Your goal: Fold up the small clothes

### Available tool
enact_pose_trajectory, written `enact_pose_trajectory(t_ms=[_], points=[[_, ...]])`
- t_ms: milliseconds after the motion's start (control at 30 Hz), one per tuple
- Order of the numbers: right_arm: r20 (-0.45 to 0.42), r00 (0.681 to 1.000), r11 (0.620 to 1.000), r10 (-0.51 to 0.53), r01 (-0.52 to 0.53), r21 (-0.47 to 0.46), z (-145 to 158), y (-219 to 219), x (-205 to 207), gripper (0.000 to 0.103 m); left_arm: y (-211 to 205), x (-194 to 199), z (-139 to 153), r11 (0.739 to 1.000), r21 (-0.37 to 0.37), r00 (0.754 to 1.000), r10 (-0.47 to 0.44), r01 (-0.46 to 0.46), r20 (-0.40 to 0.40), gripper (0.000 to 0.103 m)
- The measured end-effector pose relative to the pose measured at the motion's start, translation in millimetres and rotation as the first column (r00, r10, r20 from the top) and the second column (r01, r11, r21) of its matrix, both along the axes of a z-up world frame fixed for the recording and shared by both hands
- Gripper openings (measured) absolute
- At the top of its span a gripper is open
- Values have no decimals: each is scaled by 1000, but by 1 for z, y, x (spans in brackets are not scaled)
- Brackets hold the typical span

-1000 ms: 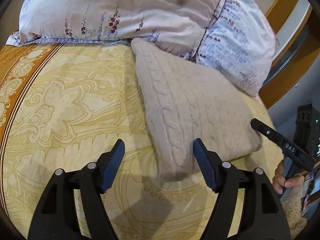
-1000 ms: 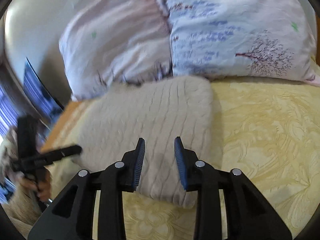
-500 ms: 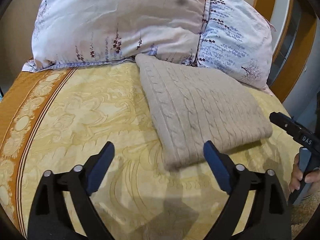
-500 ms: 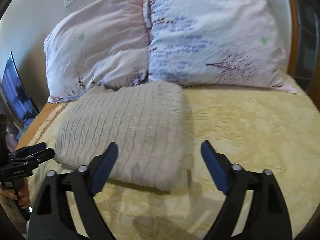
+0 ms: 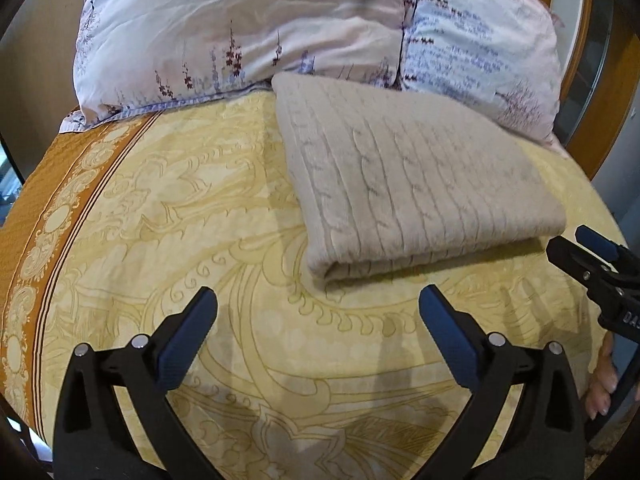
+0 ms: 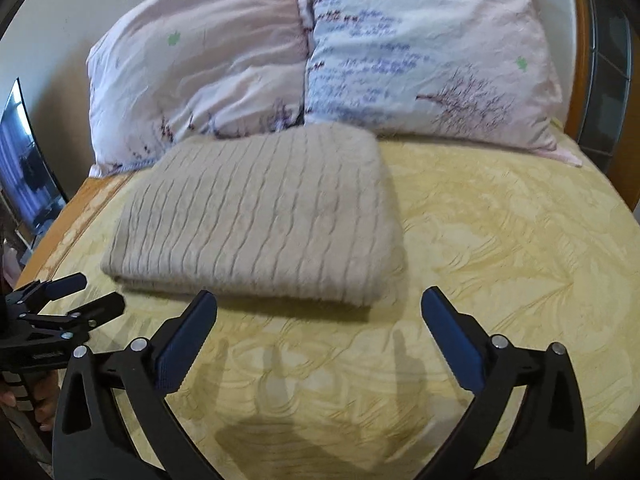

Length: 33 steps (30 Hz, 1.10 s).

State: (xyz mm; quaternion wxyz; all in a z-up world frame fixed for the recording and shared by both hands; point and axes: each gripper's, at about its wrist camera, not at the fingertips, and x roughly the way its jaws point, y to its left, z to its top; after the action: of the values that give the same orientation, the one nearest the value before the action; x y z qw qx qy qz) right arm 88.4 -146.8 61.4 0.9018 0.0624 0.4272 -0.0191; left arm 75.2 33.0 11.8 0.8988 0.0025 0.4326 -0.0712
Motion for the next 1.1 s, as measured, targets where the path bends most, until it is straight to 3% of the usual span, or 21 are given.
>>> enact_pose_trajectory(t_ms=[367,767,1100], points=[[-117,993,999,-34,30,-35,-24,12,2,102,-9,2,-15,997,79,998,6,-2,-55,101],[-151,986,993,-67,51,-109,-29,13,4,102,-8,8,-19,996,86,998,19,-13,-66,101],[-151,986,992,-71,54,-115,-29,14,4,102,-8,9,-19,996,88,997,26,-19,-76,101]])
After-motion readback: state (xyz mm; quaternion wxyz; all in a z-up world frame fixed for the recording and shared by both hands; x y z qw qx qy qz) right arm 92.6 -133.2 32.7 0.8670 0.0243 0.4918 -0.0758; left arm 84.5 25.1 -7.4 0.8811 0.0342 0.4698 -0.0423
